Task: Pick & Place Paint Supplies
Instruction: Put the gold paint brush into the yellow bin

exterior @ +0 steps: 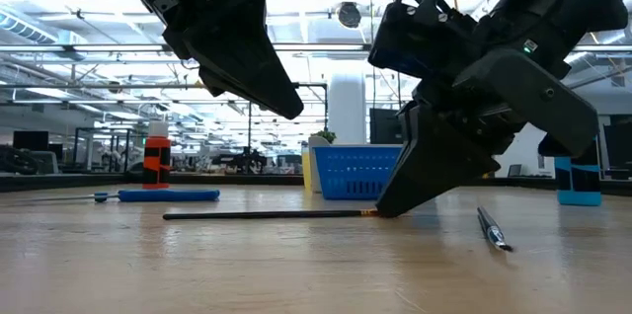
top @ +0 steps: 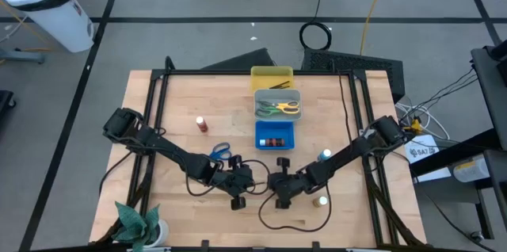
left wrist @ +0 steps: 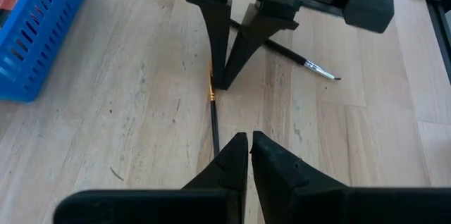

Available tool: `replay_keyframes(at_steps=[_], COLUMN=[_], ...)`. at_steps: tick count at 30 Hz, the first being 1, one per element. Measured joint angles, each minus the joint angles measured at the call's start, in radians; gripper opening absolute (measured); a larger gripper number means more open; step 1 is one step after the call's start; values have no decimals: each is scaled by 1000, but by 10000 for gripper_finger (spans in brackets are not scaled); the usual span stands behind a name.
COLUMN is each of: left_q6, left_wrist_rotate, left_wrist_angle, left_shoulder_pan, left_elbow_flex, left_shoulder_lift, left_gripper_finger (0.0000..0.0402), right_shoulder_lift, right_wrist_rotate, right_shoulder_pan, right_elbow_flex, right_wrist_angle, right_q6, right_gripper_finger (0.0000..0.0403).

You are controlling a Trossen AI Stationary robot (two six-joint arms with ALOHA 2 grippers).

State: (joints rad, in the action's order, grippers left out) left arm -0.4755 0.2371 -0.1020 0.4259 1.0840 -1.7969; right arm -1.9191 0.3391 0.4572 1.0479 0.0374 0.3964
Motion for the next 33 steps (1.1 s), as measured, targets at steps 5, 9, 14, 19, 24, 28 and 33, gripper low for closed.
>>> replay_keyframes(at_steps=[5, 9, 14, 19, 24, 28, 33], left_q6=[0, 0, 0, 0, -8, -72, -138], left_wrist_rotate=[0, 0, 0, 0, -33, -154, -173], left_wrist_angle=[0, 0, 0, 0, -2, -3, -25], left_shoulder_pan=[0, 0, 0, 0, 0, 14, 61], left_elbow_flex=[0, 0, 0, 0, 0, 0, 0], left_shoulder_lift=[0, 0, 0, 0, 0, 0, -25], left_gripper_finger=[31, 31, 31, 31, 31, 31, 32], right_shoulder_lift=[17, 15, 13, 13, 15, 16, 15], right_wrist_rotate=[1, -10, -43, -63, -78, -77, -77], right_shoulder_pan=[-6, -21, -40, -51, -58, -59, -59], right_elbow_flex=[-1, -2, -2, -1, -26, -33, -34], right_wrist_angle=[4, -3, -5, -19, 5, 4, 4], right_q6=[-28, -35, -43, -46, -33, -19, -17], right_gripper_finger=[0, 0, 0, 0, 0, 0, 0])
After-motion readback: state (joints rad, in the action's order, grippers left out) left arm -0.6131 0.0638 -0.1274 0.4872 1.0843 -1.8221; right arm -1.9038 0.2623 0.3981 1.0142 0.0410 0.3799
